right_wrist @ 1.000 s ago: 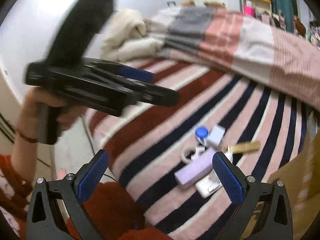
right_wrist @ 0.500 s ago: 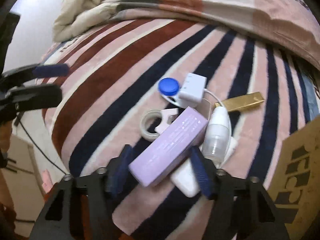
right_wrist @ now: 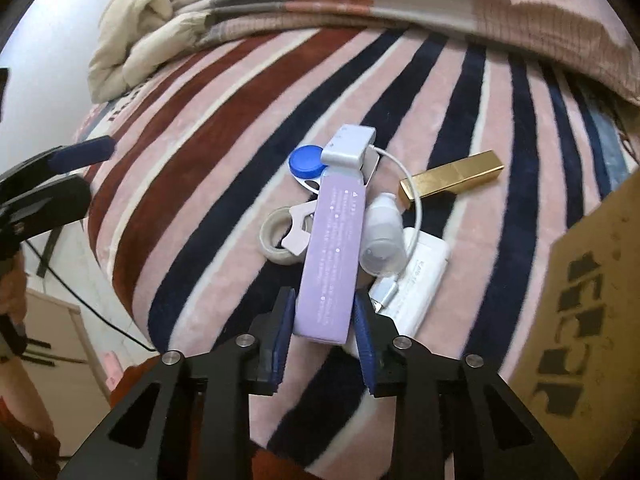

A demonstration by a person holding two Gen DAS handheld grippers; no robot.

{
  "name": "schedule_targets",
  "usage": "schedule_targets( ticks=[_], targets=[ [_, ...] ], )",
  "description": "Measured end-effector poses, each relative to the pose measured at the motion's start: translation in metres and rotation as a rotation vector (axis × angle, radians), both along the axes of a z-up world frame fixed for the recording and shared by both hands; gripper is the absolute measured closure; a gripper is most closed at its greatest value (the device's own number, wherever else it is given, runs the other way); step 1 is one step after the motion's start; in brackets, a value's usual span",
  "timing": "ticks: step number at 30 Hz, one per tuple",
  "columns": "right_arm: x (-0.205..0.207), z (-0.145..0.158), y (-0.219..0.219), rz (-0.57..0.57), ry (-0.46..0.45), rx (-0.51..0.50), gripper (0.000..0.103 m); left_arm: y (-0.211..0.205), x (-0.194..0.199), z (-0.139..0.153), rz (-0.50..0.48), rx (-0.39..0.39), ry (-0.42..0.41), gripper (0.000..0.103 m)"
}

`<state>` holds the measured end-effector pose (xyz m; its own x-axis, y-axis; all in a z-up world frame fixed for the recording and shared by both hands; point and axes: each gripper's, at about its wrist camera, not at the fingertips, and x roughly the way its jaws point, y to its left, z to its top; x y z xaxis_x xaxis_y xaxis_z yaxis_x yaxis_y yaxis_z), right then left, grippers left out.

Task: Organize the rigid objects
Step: 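Move the right gripper back and grasp the lilac box, then carry the lilac box into the cardboard box and release it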

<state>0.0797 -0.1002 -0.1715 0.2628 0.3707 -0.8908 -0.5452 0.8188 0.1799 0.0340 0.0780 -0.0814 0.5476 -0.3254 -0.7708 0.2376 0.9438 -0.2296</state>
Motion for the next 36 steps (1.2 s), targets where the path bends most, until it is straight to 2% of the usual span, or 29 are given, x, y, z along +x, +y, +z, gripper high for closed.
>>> schedule_targets(
  ticks=[4, 7, 13, 19, 21, 22, 23, 26, 31, 36],
  targets=[
    [0.006, -0.004, 0.003, 0.005, -0.003, -0.006, 0.079, -0.002, -0.001, -0.001, -0.011, -0.011, 0.009, 0.02],
    [-0.001, 0.005, 0.0, 0.003, -0.04, -0.014, 0.081, -0.008, 0.0, 0.002, -0.035, -0.042, 0.011, 0.02],
    [-0.028, 0.05, -0.014, 0.027, -0.124, 0.059, 0.082, -0.032, 0.009, 0.022, -0.105, -0.128, -0.011, 0.02],
    [-0.047, 0.108, -0.025, 0.081, -0.222, 0.165, 0.082, -0.067, 0.027, 0.064, -0.168, -0.194, -0.064, 0.02],
    [-0.051, 0.122, -0.03, 0.094, -0.25, 0.186, 0.082, -0.08, 0.034, 0.077, -0.197, -0.219, -0.08, 0.025],
    [-0.053, 0.129, -0.032, 0.098, -0.267, 0.194, 0.082, -0.087, 0.037, 0.083, -0.212, -0.228, -0.082, 0.034],
    [-0.054, 0.137, -0.037, 0.102, -0.283, 0.203, 0.082, -0.098, 0.042, 0.09, -0.227, -0.227, -0.084, 0.042],
    [-0.054, 0.152, -0.057, 0.082, -0.313, 0.223, 0.082, -0.123, 0.053, 0.102, -0.252, -0.226, -0.09, 0.046],
    [-0.044, 0.166, -0.106, 0.016, -0.328, 0.251, 0.082, -0.181, 0.069, 0.111, -0.32, -0.204, -0.082, 0.047],
    [-0.039, 0.17, -0.158, -0.067, -0.328, 0.243, 0.082, -0.24, 0.088, 0.106, -0.398, -0.189, -0.021, 0.046]
  ],
)
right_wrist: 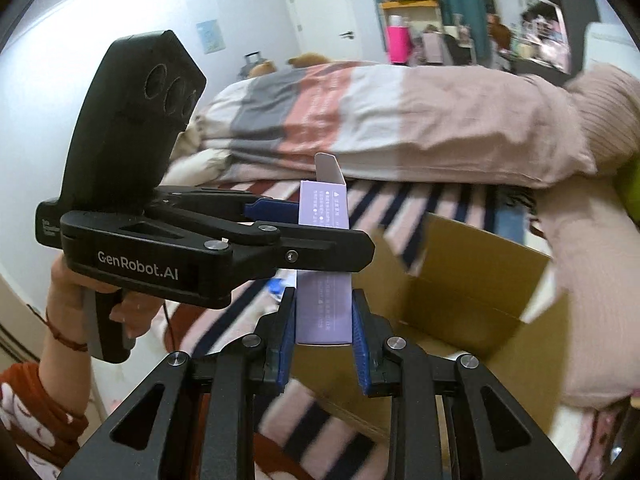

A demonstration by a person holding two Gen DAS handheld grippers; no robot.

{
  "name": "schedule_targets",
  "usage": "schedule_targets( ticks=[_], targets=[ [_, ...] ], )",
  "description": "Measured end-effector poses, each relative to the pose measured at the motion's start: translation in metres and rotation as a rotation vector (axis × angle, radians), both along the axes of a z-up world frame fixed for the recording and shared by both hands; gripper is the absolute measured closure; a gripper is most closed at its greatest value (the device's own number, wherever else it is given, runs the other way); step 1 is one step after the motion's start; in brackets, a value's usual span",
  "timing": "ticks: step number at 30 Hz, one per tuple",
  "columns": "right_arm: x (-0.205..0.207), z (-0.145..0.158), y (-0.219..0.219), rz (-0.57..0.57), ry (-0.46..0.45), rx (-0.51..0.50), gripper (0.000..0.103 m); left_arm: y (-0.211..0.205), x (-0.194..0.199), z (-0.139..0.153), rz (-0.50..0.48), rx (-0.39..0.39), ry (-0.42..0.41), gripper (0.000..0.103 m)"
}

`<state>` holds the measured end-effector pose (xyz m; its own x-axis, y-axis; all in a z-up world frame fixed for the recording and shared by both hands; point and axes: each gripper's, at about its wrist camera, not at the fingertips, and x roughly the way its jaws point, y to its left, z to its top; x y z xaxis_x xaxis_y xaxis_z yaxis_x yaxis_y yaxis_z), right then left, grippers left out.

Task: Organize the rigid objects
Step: 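Carry the lilac box into the cardboard box and release it, then return the right gripper and grasp the blue-capped lens case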

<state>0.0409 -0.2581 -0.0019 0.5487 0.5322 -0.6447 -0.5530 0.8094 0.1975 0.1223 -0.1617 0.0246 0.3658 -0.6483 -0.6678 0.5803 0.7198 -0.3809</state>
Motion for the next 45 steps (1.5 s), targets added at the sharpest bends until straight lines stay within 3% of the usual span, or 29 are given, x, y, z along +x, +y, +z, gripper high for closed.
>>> schedule_targets(
  ticks=[5, 9, 12, 13, 14, 17, 22, 26, 31, 35, 38, 42, 45],
  targets=[
    [0.012, -0.01, -0.041, -0.06, 0.081, -0.016, 0.082, -0.041, 0.017, -0.02, -0.049, 0.061, 0.076, 0.046],
    [0.019, -0.022, -0.052, -0.069, 0.127, -0.046, 0.082, -0.051, 0.022, -0.032, -0.049, 0.103, 0.116, 0.046],
    [0.024, -0.03, -0.051, -0.078, 0.154, -0.076, 0.079, -0.056, 0.02, -0.037, -0.045, 0.163, 0.116, 0.034],
    [0.023, -0.033, -0.052, -0.087, 0.158, -0.093, 0.072, -0.055, 0.019, -0.036, -0.039, 0.172, 0.105, 0.028],
    [0.027, -0.035, -0.05, -0.104, 0.159, -0.118, 0.066, -0.052, 0.017, -0.034, -0.037, 0.173, 0.098, 0.028],
    [0.026, -0.037, -0.045, -0.105, 0.154, -0.144, 0.065, -0.039, 0.011, -0.025, -0.033, 0.173, 0.075, 0.028],
    [0.022, -0.027, -0.032, -0.091, 0.12, -0.144, 0.064, 0.007, -0.006, 0.003, 0.02, 0.153, -0.004, 0.027],
    [0.012, -0.009, -0.001, -0.013, 0.067, -0.092, 0.064, 0.067, -0.024, 0.02, 0.125, 0.164, -0.072, 0.027],
    [0.002, -0.007, 0.067, 0.154, 0.051, -0.056, 0.064, 0.137, -0.039, 0.008, 0.27, 0.205, -0.108, 0.02],
    [0.006, -0.033, 0.119, 0.25, 0.104, -0.07, 0.064, 0.19, -0.049, -0.022, 0.354, 0.203, -0.082, 0.02],
    [0.019, -0.069, 0.157, 0.289, 0.159, -0.124, 0.064, 0.221, -0.055, -0.05, 0.402, 0.194, -0.043, 0.02],
    [0.047, -0.12, 0.178, 0.237, 0.203, -0.205, 0.064, 0.243, -0.061, -0.082, 0.434, 0.182, 0.006, 0.02],
    [0.068, -0.151, 0.182, 0.188, 0.196, -0.255, 0.053, 0.254, -0.063, -0.095, 0.452, 0.175, 0.02, 0.02]
  ],
)
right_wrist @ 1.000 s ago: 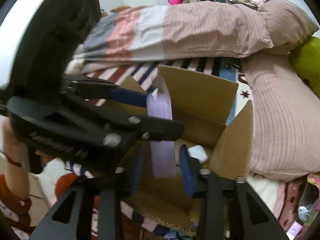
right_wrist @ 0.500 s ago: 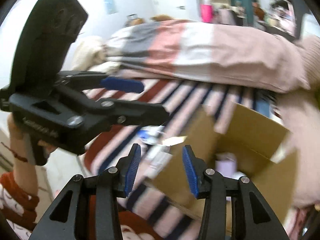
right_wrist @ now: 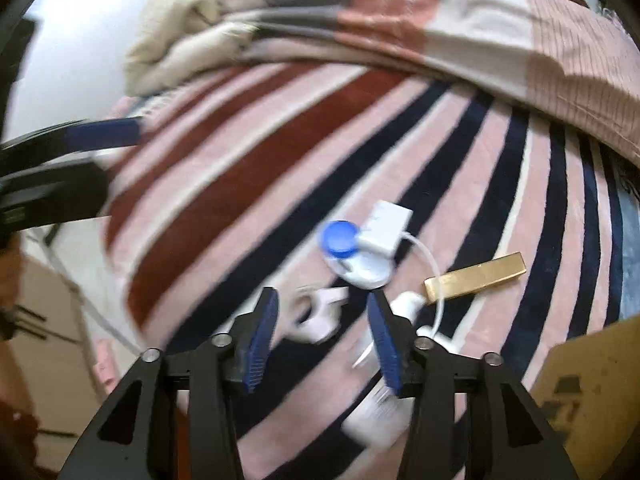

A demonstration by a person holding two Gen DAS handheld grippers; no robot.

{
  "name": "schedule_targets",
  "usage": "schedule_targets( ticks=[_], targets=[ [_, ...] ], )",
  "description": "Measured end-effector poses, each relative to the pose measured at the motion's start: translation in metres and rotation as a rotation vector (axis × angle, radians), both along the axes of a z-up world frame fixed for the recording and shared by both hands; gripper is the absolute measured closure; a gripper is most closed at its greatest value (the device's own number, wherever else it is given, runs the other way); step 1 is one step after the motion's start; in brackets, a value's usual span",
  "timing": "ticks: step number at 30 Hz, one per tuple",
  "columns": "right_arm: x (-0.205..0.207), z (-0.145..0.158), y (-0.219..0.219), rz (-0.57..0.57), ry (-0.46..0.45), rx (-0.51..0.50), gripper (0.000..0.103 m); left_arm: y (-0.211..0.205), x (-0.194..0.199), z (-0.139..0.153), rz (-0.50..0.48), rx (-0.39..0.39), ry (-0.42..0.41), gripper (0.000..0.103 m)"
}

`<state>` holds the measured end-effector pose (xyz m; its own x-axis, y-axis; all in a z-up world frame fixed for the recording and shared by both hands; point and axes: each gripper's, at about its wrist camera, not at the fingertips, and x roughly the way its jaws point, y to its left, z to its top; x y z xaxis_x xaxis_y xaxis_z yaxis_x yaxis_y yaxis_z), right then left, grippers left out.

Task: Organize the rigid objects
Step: 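Return the right gripper and grasp the blue-capped lens case, then drop the lens case into the cardboard box with the right gripper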

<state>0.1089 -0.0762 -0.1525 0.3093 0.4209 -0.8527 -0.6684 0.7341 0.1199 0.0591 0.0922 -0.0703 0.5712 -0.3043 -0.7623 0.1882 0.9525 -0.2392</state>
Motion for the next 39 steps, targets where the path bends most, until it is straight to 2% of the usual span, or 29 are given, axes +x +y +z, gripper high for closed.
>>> schedule_targets(
  ticks=[4, 9, 13, 15, 17, 21, 22, 25, 28, 33, 36, 38, 39],
  targets=[
    [0.024, -0.024, 0.009, -0.005, -0.018, -0.027, 0.052, 0.008, -0.002, -0.009, 0.017, -0.016, 0.008, 0.02],
    [0.042, -0.029, 0.019, 0.024, -0.002, -0.028, 0.05, 0.013, -0.005, -0.013, 0.022, -0.018, 0.011, 0.02],
    [0.032, -0.024, 0.024, 0.082, 0.072, 0.06, 0.05, 0.016, -0.006, -0.011, 0.026, -0.014, 0.012, 0.02],
    [0.028, -0.025, 0.03, 0.095, 0.06, 0.04, 0.051, 0.016, -0.007, -0.01, 0.03, -0.01, 0.011, 0.02],
    [0.027, -0.029, 0.038, 0.108, 0.035, 0.005, 0.062, 0.017, -0.008, -0.01, 0.033, -0.006, 0.013, 0.02],
    [0.025, -0.035, 0.052, 0.149, -0.022, -0.064, 0.068, 0.021, -0.008, -0.012, 0.048, -0.008, 0.025, 0.02],
    [0.025, -0.035, 0.054, 0.152, -0.034, -0.08, 0.073, 0.022, -0.008, -0.012, 0.05, -0.011, 0.028, 0.02],
    [0.019, -0.033, 0.056, 0.165, -0.068, -0.1, 0.075, 0.022, -0.008, -0.012, 0.052, -0.016, 0.034, 0.02],
    [0.011, -0.019, 0.051, 0.186, -0.084, -0.07, 0.076, 0.016, -0.006, -0.003, 0.024, -0.038, 0.021, 0.02],
    [-0.014, 0.037, 0.035, 0.193, -0.151, 0.044, 0.076, -0.012, 0.001, 0.026, -0.048, -0.087, -0.025, 0.02],
    [-0.03, 0.075, 0.017, 0.191, -0.183, 0.123, 0.076, -0.037, 0.007, 0.046, -0.124, -0.151, -0.056, 0.033],
    [-0.04, 0.098, 0.001, 0.177, -0.205, 0.162, 0.076, -0.056, 0.011, 0.057, -0.173, -0.181, -0.069, 0.049],
    [-0.044, 0.106, -0.007, 0.168, -0.216, 0.175, 0.076, -0.067, 0.014, 0.064, -0.194, -0.189, -0.075, 0.054]
  ],
)
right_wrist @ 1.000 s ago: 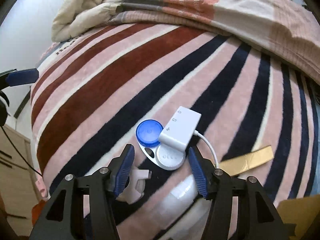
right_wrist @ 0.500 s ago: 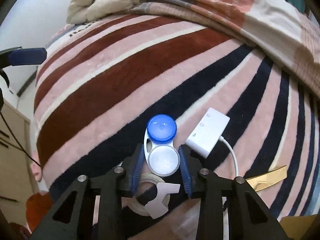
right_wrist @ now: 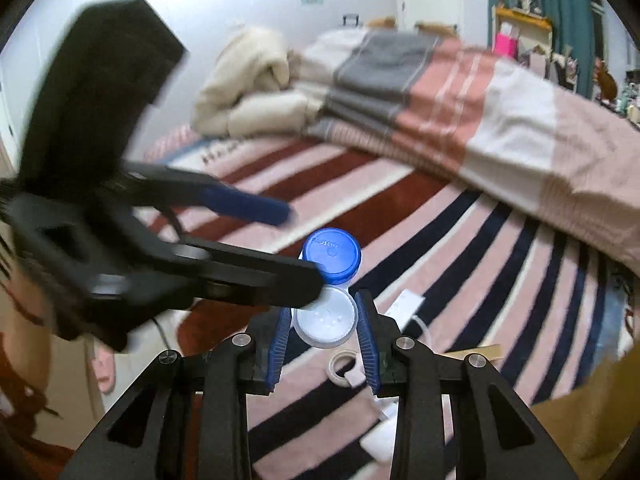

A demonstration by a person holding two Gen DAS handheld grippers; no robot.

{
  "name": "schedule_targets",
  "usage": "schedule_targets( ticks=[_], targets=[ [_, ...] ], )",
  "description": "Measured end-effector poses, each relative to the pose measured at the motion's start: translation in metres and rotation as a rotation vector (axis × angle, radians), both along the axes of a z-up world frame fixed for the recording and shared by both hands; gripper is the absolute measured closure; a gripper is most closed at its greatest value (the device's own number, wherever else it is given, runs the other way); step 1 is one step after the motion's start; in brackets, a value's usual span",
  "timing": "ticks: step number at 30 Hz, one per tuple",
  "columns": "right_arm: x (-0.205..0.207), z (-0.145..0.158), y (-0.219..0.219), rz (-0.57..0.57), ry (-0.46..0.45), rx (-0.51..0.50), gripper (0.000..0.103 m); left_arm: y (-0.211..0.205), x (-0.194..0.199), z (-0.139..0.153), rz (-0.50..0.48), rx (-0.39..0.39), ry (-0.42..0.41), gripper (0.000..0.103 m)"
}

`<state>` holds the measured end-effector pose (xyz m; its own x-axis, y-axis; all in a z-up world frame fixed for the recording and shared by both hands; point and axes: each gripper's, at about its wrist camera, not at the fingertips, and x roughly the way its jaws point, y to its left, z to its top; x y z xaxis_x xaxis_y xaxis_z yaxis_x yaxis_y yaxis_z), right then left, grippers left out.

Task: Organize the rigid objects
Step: 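Drop the lens case into the cardboard box with the right gripper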

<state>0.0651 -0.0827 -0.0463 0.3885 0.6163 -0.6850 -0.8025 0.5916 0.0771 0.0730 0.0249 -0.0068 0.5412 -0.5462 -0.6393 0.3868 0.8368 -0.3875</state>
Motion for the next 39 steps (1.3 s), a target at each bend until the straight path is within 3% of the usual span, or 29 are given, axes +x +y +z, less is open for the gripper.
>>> schedule_targets(
  ticks=[2, 5, 13, 17, 23, 25, 27, 28, 29, 33, 39],
  targets=[
    [-0.007, 0.015, -0.015, -0.014, -0.018, 0.022, 0.076, -0.023, 0.005, 0.012, -0.051, -0.026, -0.013, 0.07],
    [-0.011, 0.033, -0.045, -0.063, -0.04, 0.037, 0.076, -0.056, 0.011, 0.025, -0.11, -0.018, -0.035, 0.077],
    [-0.006, 0.047, -0.135, -0.217, -0.018, 0.044, 0.076, -0.16, 0.039, 0.025, -0.252, 0.013, 0.014, 0.078],
    [0.001, 0.04, -0.18, -0.299, 0.026, 0.017, 0.076, -0.207, 0.054, 0.013, -0.304, 0.075, 0.073, 0.078],
    [0.011, 0.023, -0.213, -0.355, 0.118, -0.053, 0.076, -0.241, 0.064, -0.003, -0.333, 0.164, 0.152, 0.078],
    [0.013, 0.017, -0.213, -0.355, 0.131, -0.069, 0.076, -0.242, 0.064, -0.005, -0.33, 0.178, 0.16, 0.074],
    [0.015, 0.01, -0.213, -0.352, 0.162, -0.081, 0.075, -0.239, 0.062, -0.004, -0.308, 0.196, 0.147, 0.053],
    [0.016, 0.007, -0.213, -0.356, 0.169, -0.092, 0.069, -0.236, 0.061, -0.001, -0.297, 0.206, 0.132, 0.04],
    [0.017, 0.003, -0.213, -0.364, 0.174, -0.109, 0.06, -0.231, 0.058, 0.004, -0.287, 0.212, 0.11, 0.036],
    [0.015, 0.006, -0.215, -0.375, 0.174, -0.096, 0.05, -0.206, 0.048, 0.021, -0.252, 0.216, 0.068, 0.032],
    [-0.007, 0.035, -0.187, -0.319, 0.066, -0.057, 0.017, -0.136, 0.025, 0.05, -0.119, 0.237, -0.028, 0.029]
  ],
)
